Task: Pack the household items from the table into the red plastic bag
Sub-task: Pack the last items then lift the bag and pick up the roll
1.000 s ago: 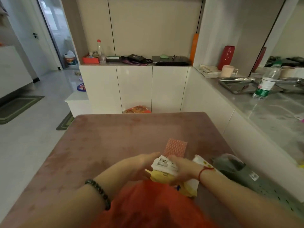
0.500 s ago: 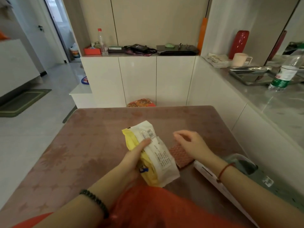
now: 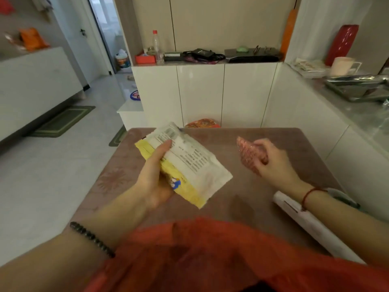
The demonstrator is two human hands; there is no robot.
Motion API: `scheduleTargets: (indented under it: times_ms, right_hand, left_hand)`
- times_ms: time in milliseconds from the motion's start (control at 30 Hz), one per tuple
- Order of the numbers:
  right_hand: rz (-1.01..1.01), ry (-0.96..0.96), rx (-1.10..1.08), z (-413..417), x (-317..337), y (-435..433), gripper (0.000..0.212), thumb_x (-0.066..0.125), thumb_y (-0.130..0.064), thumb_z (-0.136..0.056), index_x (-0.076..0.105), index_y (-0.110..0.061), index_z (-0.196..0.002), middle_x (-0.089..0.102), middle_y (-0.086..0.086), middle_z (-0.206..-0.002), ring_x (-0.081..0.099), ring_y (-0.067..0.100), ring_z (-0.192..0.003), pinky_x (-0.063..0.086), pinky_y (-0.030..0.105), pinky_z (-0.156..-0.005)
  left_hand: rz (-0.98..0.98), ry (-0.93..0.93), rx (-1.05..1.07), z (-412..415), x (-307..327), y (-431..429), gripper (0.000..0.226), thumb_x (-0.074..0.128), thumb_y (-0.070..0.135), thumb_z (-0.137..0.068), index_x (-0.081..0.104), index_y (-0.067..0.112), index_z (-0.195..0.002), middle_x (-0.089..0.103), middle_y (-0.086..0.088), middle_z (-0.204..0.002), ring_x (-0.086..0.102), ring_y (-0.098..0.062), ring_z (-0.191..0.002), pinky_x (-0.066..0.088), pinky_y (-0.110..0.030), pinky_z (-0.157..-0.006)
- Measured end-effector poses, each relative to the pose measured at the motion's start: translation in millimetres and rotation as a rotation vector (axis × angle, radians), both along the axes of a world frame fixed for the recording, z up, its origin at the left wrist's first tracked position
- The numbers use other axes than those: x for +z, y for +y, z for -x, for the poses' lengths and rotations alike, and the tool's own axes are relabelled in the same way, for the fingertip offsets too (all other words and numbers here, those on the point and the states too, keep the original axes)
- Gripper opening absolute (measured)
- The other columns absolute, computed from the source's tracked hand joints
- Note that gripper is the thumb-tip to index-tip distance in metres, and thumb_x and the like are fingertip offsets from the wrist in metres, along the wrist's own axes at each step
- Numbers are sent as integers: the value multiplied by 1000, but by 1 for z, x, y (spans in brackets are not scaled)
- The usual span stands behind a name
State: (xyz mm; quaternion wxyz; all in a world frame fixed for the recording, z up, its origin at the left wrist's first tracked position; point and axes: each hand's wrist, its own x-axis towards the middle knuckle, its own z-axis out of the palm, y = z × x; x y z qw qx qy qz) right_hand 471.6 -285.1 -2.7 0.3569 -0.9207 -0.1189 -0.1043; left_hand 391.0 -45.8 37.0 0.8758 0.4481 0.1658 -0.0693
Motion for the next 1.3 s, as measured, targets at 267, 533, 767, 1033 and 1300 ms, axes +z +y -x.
scheduleTargets:
  times_ms: [267, 533, 767, 1033, 1300]
  right_hand:
    - [-1019, 479, 218, 134, 156, 15, 22, 59, -31, -83, 66, -21, -101, 76, -1, -91, 73, 19, -81, 58, 39, -67]
    - [-825, 782, 186, 223, 140, 92, 73, 73, -44, -49, 52, -20, -115, 70, 2, -102, 67, 21, -94, 53, 38, -78]
    - [-989, 895, 87, 259, 130, 90, 51, 70, -33, -56, 65, -10, -101, 76, 7, -87, 73, 18, -73, 53, 31, -67]
    - [-1178, 968, 54, 280, 123, 76, 23, 60, -28, -74, 75, -12, -79, 75, 11, -79, 72, 20, -67, 60, 31, -62]
    - [-991, 1169, 87, 283, 88, 144, 17, 59, -22, -81, 65, -8, -90, 72, 9, -78, 69, 18, -66, 51, 31, -76]
  left_hand:
    - [-117, -219, -233, 82, 89, 15, 38, 56, 39, -76, 68, 20, -106, 74, -2, -102, 71, -16, -92, 58, -35, -77]
    - [-357, -146, -439, 157, 93, -1, 49, 46, 50, -79, 62, 17, -111, 69, -2, -103, 67, -14, -90, 56, -24, -79]
    - [-1040, -343, -671, 206, 74, 44, 73, 5, 74, -74, 46, 46, -127, 43, 16, -140, 37, -6, -132, 18, -24, -115]
    - [-2408, -426, -933, 211, 48, 87, 37, 46, 11, -87, 51, 15, -124, 61, -10, -119, 59, -32, -110, 49, -40, -86]
    - [-1700, -437, -240, 153, 96, 108, 25, 44, 12, -95, 59, -8, -93, 64, -25, -104, 59, -37, -99, 38, -28, -76]
